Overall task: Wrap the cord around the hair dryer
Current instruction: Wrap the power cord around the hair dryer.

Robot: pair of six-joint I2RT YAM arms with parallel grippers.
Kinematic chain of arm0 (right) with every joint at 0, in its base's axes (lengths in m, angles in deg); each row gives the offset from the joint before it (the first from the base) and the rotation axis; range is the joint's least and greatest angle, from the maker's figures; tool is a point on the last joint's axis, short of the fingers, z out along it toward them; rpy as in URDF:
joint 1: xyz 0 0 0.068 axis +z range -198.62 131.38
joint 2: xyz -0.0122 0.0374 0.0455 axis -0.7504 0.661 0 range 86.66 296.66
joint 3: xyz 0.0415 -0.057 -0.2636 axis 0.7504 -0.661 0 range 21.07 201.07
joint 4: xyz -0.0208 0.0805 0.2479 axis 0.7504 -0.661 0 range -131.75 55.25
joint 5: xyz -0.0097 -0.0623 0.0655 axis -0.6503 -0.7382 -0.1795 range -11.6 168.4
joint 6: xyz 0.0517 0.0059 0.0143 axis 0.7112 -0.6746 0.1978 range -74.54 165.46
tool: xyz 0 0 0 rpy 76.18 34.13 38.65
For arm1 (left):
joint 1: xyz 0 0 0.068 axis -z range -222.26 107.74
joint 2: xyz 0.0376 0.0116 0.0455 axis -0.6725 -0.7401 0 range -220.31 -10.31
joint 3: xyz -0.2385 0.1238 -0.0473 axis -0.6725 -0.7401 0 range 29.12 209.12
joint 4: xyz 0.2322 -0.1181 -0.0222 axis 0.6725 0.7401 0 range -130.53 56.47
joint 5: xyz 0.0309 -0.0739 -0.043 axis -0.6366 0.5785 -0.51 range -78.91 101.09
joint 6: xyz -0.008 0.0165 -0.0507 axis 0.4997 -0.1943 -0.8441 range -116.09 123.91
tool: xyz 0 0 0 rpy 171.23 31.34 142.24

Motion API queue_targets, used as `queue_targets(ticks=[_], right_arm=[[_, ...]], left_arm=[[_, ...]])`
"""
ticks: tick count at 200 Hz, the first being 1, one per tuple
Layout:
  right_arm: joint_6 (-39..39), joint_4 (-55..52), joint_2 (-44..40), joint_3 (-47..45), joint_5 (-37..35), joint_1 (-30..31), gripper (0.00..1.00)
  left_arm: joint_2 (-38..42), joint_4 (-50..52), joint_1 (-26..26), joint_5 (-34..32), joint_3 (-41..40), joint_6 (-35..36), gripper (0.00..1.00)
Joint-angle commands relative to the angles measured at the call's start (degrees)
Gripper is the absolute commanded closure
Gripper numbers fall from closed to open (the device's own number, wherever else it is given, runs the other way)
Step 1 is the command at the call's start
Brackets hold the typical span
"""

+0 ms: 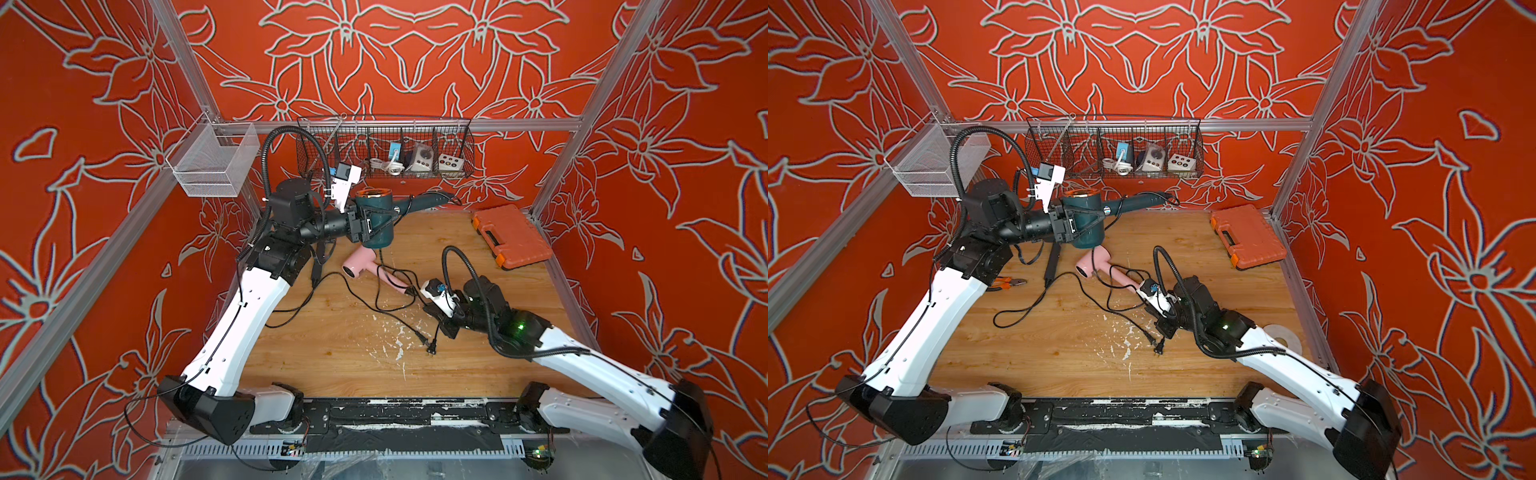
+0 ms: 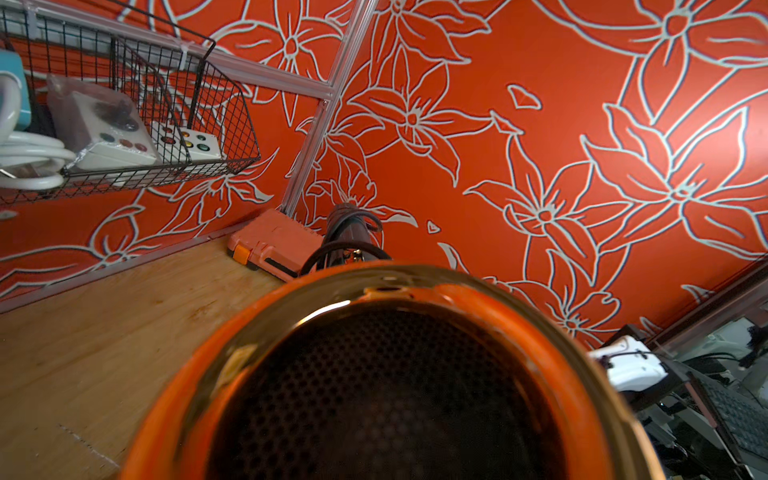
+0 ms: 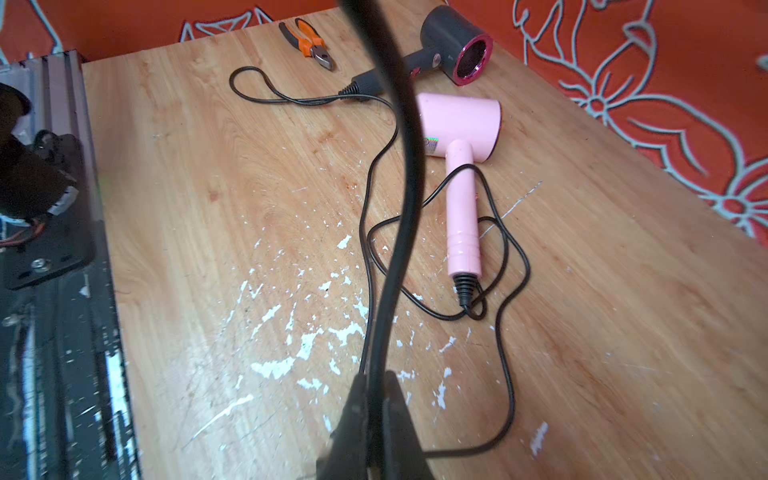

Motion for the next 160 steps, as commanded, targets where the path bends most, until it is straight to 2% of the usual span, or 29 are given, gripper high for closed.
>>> queue_targets(ticks=[1, 24, 45, 73, 89, 115, 160], right_arm=[[-2.5, -15.7, -2.0, 12.1, -4.3, 0.7, 1.00], [-7.1, -25.6, 0.2, 24.8, -8.7, 0.7, 1.00], [-11.9, -31.2, 2.7, 34.7, -15.8, 0.7, 1.00], [-19.5, -29.9, 6.0, 42.5, -27.1, 0.4, 1.00], [-23.7, -28.4, 8.7, 46.5, -31.0, -0.8, 1.00], [-26.2, -27.2, 13.7, 52.2, -28.7, -4.9, 1.00], [-26.4, -26.4, 20.5, 59.4, -16.9, -11.2, 1.00]], left_arm=[[0.1, -1.7, -0.3, 0.3, -2.7, 3.5, 1.00], [1.1, -2.7, -0.3, 2.0, -7.6, 3.8, 1.00], [3.1, -4.0, -0.3, 3.8, -12.3, 4.1, 1.00], [5.3, -5.9, -0.3, 7.5, -17.4, 3.3, 1.00], [6.4, -7.5, -0.3, 10.1, -20.0, 2.2, 1.00], [7.9, -11.7, 1.2, 14.8, -23.8, -0.5, 1.00], [7.5, -11.8, 8.6, 21.1, -26.3, 1.4, 1.00]])
